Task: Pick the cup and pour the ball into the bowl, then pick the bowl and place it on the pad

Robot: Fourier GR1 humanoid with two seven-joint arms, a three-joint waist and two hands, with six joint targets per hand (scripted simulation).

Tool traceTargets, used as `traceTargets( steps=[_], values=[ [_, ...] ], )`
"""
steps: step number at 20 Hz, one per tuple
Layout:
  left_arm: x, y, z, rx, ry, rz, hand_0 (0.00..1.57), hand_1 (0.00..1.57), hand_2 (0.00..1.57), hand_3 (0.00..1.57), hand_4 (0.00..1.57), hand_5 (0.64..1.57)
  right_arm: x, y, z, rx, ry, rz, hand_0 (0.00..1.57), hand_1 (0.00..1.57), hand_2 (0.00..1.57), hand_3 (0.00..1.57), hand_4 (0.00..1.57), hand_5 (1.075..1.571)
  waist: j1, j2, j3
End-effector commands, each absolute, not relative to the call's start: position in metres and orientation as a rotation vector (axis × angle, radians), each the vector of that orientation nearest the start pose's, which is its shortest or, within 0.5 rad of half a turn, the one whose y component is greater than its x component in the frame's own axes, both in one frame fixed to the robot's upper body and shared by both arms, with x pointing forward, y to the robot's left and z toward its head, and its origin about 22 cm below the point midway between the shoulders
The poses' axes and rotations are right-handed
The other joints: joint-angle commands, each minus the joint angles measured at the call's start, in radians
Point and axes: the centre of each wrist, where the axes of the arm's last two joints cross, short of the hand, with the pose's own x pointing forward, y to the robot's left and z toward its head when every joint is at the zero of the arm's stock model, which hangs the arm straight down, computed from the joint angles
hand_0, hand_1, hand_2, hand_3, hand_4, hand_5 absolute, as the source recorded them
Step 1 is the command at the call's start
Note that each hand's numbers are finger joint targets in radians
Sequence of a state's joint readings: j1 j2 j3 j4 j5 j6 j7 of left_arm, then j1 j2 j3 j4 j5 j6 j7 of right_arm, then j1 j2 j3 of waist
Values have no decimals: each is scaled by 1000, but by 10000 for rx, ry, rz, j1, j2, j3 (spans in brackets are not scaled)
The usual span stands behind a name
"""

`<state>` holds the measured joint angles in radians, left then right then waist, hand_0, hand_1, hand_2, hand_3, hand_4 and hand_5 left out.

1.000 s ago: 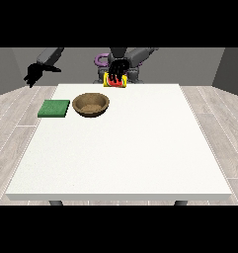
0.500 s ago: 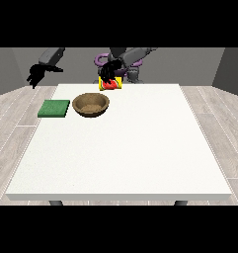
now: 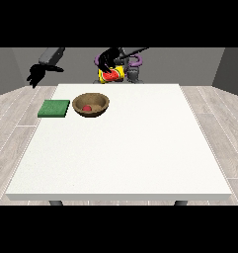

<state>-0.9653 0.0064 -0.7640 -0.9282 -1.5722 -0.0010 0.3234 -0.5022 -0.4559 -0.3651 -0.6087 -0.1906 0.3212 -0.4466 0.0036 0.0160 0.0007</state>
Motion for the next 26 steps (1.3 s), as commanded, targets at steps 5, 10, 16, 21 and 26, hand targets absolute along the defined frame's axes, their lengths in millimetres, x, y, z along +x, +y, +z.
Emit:
traceTargets(
  steps=[5,10,16,21,26],
  values=[
    [332,-8,89,-17196,18558,21347,1526,1526,1571,1571,1201,1462,320,-416,-20,107,-15792,-1253,0,0,0,0,460,1556,314,-67,-5],
    [354,49,123,-18092,25980,17226,364,364,1571,1571,993,1555,297,-453,-15,-938,-16364,-2256,0,0,0,0,460,1556,1567,520,-35],
    [368,99,132,-15840,31655,15812,859,859,1571,1555,925,1555,309,-456,3,-1154,-16624,-2610,0,0,0,0,411,1556,2238,1284,-33],
    [368,117,121,-11728,36903,11924,1173,1173,1243,1069,803,1527,322,-429,-3,-480,-17152,-2730,0,0,0,0,268,1566,2128,2196,-54],
    [382,132,129,-8223,39656,7886,287,287,0,0,832,1559,355,-407,29,426,-17663,-2096,0,0,0,0,393,1570,1351,3179,-46]
  ],
)
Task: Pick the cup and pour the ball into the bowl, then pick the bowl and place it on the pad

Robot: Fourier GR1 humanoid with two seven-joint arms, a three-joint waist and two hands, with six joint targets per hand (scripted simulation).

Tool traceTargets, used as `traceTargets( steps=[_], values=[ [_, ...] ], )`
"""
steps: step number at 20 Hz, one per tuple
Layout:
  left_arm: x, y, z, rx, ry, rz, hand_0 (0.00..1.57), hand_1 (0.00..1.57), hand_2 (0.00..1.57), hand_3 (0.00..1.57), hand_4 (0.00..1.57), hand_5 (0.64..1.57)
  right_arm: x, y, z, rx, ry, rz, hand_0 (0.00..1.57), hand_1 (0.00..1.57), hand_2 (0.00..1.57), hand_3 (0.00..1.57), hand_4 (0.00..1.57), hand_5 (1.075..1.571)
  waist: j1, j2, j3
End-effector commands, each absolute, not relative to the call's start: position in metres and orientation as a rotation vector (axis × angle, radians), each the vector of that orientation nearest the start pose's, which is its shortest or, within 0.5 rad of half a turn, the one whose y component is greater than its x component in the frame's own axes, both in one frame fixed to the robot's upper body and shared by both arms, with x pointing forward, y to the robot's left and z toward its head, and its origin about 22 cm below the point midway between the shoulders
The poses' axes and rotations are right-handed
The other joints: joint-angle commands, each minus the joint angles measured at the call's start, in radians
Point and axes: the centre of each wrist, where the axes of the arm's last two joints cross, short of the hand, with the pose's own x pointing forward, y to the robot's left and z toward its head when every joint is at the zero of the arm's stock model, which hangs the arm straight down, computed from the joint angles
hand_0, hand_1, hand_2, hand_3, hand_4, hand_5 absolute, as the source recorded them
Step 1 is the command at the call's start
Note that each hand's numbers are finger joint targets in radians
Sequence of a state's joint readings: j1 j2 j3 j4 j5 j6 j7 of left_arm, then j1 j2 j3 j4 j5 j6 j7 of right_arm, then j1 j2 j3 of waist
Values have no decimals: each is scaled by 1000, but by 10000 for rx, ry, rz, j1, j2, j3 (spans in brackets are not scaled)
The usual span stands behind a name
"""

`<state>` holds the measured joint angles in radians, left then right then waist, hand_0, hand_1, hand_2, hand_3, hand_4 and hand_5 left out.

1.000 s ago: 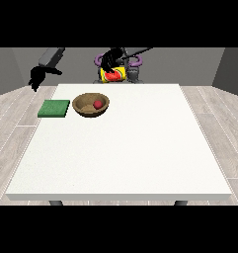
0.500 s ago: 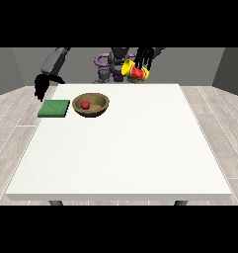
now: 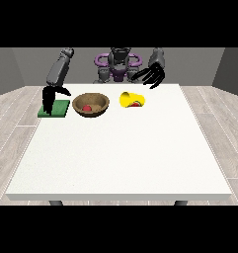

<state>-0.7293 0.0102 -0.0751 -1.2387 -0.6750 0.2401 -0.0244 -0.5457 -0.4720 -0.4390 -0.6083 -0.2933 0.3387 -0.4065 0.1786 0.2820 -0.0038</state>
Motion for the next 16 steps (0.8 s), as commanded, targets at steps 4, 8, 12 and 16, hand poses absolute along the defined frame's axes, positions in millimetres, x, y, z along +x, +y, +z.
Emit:
traceTargets(
  steps=[4,8,12,16],
  values=[
    [372,145,83,3211,-20146,-2961,0,0,0,0,0,1531,361,-369,12,829,-17255,-1418,0,0,0,0,331,1559,-986,305,18],
    [371,166,40,3075,-19662,-3043,0,0,0,0,0,1519,370,-335,10,870,-16422,-1106,0,0,0,0,111,1541,-1390,-467,29],
    [380,178,64,2552,-19650,-2980,0,0,0,0,0,1531,364,-341,-3,809,-16448,-1132,0,0,0,0,0,1544,-1296,-528,39],
    [353,134,64,2265,-19631,-3446,0,0,0,0,0,1546,347,-353,-34,919,-16246,-1855,0,0,0,0,193,1549,-833,-420,49]
  ],
)
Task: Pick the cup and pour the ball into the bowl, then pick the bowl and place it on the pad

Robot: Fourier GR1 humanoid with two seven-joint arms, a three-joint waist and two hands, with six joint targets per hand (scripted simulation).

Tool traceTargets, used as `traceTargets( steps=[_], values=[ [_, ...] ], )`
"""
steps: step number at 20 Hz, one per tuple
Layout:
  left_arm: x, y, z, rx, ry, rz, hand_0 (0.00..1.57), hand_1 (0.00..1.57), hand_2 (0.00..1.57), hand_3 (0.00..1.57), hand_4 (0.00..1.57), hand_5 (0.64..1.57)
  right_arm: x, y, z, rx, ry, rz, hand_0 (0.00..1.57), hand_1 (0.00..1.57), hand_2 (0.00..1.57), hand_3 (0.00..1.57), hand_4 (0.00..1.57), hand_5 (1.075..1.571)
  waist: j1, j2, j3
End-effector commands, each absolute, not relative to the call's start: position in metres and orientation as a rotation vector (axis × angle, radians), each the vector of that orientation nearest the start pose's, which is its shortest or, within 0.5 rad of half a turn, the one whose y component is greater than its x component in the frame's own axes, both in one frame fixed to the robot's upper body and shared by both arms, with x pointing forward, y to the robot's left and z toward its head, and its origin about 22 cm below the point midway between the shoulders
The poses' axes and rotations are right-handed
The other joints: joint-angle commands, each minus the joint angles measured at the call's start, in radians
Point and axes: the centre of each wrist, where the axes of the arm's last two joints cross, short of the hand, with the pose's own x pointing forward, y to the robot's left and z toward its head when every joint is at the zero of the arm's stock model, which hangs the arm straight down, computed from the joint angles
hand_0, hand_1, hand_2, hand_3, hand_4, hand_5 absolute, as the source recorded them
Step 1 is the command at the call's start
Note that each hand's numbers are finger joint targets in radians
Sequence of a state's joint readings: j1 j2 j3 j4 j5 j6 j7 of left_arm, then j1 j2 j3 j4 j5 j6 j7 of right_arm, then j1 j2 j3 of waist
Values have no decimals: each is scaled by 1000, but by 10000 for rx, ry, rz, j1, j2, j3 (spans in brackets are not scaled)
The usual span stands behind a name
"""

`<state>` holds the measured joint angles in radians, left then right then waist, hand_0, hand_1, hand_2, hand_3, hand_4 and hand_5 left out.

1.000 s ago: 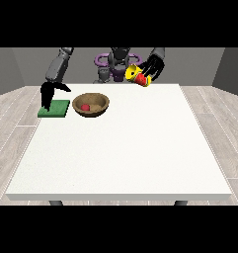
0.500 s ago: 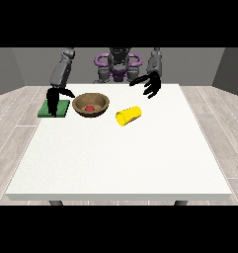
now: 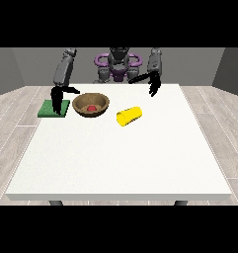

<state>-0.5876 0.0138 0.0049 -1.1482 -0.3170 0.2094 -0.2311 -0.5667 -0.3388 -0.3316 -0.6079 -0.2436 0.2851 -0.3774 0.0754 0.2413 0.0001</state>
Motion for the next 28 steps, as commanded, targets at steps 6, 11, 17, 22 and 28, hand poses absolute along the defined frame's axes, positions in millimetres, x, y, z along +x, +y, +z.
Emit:
traceTargets(
  steps=[6,11,17,22,28],
  values=[
    [357,133,104,1778,-20519,-3872,0,0,0,0,0,1555,342,-368,-39,703,-16376,-2723,0,0,0,0,199,1539,937,657,15],
    [365,142,120,1861,-20607,-3724,0,0,0,0,0,1558,340,-337,-58,1120,-16697,-2760,0,0,0,0,192,1528,927,868,14],
    [363,158,92,1742,-19835,-4105,0,0,0,0,0,1562,355,-318,-48,1297,-15921,-2960,0,0,0,0,292,1538,968,27,-3],
    [360,185,70,2003,-19117,-3636,0,0,0,0,0,1564,360,-287,-53,1435,-15039,-2801,0,0,0,0,384,1552,533,-792,-1],
    [362,170,105,1694,-20079,-4112,0,0,0,0,0,1567,337,-315,-75,-836,-13535,-2363,1570,1570,1571,823,656,1570,1274,105,-3]
  ],
)
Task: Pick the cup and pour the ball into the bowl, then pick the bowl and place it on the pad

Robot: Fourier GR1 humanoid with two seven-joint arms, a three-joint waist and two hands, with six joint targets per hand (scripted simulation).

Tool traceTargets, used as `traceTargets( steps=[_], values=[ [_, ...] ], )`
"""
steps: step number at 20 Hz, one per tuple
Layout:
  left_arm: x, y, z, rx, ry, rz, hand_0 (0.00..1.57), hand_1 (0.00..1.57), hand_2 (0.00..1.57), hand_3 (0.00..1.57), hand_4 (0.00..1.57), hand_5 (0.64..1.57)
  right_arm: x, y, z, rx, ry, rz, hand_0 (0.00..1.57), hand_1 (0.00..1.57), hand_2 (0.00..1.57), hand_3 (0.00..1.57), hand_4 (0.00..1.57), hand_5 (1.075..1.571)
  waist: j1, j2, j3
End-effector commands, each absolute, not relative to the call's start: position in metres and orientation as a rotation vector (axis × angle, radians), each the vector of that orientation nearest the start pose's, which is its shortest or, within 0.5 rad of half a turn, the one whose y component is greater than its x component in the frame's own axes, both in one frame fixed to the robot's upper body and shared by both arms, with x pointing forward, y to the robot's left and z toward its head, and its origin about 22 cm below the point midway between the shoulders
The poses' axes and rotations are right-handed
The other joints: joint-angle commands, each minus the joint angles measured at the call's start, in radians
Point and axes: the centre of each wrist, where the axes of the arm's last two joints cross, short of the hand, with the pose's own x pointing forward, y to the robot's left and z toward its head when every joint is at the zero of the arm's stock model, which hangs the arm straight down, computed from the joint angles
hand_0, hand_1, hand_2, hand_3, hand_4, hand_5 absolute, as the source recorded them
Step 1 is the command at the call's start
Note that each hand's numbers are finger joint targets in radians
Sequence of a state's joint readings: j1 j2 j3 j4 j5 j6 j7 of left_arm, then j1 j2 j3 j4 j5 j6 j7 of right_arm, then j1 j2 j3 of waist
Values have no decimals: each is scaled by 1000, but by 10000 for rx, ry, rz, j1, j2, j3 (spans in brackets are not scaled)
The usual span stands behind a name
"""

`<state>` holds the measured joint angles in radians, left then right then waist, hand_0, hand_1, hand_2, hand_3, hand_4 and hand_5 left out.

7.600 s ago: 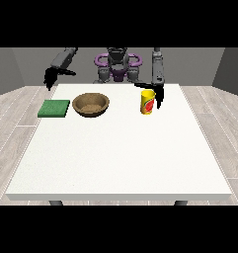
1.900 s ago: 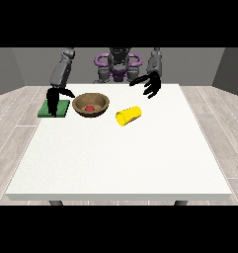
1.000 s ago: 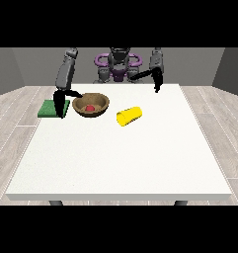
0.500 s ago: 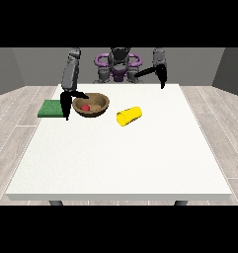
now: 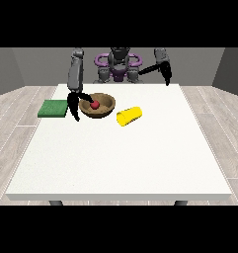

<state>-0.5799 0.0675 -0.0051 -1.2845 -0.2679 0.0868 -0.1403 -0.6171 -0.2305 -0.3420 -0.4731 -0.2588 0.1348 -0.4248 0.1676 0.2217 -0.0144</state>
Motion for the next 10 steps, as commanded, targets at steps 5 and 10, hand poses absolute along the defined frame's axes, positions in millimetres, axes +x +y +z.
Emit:
traceTargets(
  steps=[5,10],
  values=[
    [370,183,106,1811,-19714,-3579,0,0,0,0,0,1569,345,-310,-67,-1207,-13021,-1899,1571,1571,1571,1571,1042,1549,47,30,135],
    [368,215,75,2450,-19038,-2721,0,0,0,0,0,1570,364,-310,-41,-1670,-12714,-1386,1571,1571,1571,1571,1026,1555,-673,-729,137]
  ],
)
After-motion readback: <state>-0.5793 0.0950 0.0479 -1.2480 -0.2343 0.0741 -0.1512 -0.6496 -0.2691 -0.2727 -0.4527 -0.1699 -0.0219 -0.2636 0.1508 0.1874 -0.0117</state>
